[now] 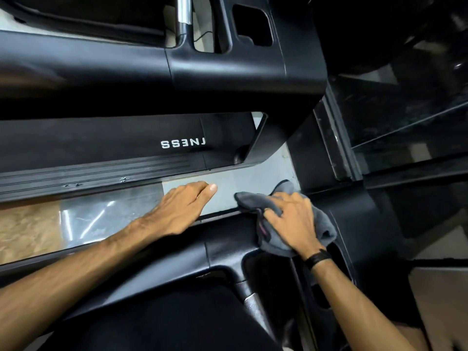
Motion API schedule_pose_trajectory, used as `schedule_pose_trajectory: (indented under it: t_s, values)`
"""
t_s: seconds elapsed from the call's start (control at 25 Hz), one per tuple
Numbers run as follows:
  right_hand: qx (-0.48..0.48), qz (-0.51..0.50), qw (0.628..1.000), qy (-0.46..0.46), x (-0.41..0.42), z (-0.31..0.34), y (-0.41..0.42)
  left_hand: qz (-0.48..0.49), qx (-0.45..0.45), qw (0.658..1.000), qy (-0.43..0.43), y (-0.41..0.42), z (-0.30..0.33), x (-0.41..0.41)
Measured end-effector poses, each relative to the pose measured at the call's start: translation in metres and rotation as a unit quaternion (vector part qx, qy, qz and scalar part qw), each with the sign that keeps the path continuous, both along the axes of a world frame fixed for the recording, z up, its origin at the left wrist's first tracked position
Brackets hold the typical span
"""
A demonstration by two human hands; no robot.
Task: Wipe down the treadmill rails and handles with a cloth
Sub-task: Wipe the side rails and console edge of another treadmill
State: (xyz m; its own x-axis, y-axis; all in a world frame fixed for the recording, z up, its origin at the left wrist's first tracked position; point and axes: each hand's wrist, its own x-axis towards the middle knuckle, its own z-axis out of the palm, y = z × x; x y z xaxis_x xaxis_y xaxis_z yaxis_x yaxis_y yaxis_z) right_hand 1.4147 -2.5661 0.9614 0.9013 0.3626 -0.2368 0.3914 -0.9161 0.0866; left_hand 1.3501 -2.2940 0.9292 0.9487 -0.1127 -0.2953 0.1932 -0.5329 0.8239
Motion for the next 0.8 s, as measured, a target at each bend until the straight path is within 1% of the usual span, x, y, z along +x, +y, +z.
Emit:
schedule_pose_trajectory:
  t_s: [0.12,0.16,0.2,0.28,0.32,0.4,0.44,0.48,0.56,0.6,0.68,0.72,0.8]
  values:
    - [-0.088,-0.102,0.99,0.045,0.064,-0.004,-0.036,0.02,0.008,1.0,0.002,-0.004,0.006,-0.003]
    - [-0.111,-0.135,0.981,0.079,0.08,-0.008,-0.035,0.029,0.011,1.0,0.002,-0.004,0.007,-0.005]
    - [-0.133,-0.144,0.974,0.117,0.094,-0.016,-0.029,0.036,0.022,0.999,0.002,-0.003,0.008,-0.004]
    - [-0.168,-0.126,0.955,0.209,0.1,-0.032,0.002,0.043,0.036,0.998,0.011,-0.002,0.006,-0.004]
    - [-0.161,-0.112,0.947,0.253,0.093,-0.038,0.025,0.046,0.038,0.998,0.013,-0.003,0.004,-0.004]
    - [-0.094,-0.062,0.944,0.311,0.06,-0.041,0.074,0.052,0.036,0.998,0.02,-0.007,0.002,-0.002]
    - [-0.048,-0.022,0.951,0.305,0.037,-0.038,0.094,0.051,0.027,0.998,0.021,-0.011,0.001,0.0]
    - [-0.002,0.013,0.962,0.274,0.011,-0.032,0.107,0.048,0.011,0.999,0.018,-0.017,-0.001,0.003]
    - [0.068,0.052,0.979,0.187,-0.041,-0.014,0.112,0.048,-0.026,0.999,0.002,-0.029,-0.004,0.009]
    - [0.093,0.052,0.986,0.131,-0.057,-0.006,0.103,0.046,-0.034,0.998,-0.007,-0.034,-0.005,0.013]
    - [0.128,0.031,0.991,0.029,-0.061,0.0,0.067,0.029,-0.032,0.999,-0.017,-0.047,-0.007,0.021]
    - [0.128,0.012,0.992,-0.008,-0.052,0.001,0.044,0.016,-0.025,0.999,-0.021,-0.052,-0.008,0.024]
    - [0.099,-0.036,0.993,-0.05,-0.018,0.004,-0.005,-0.012,-0.014,0.999,-0.029,-0.062,-0.008,0.03]
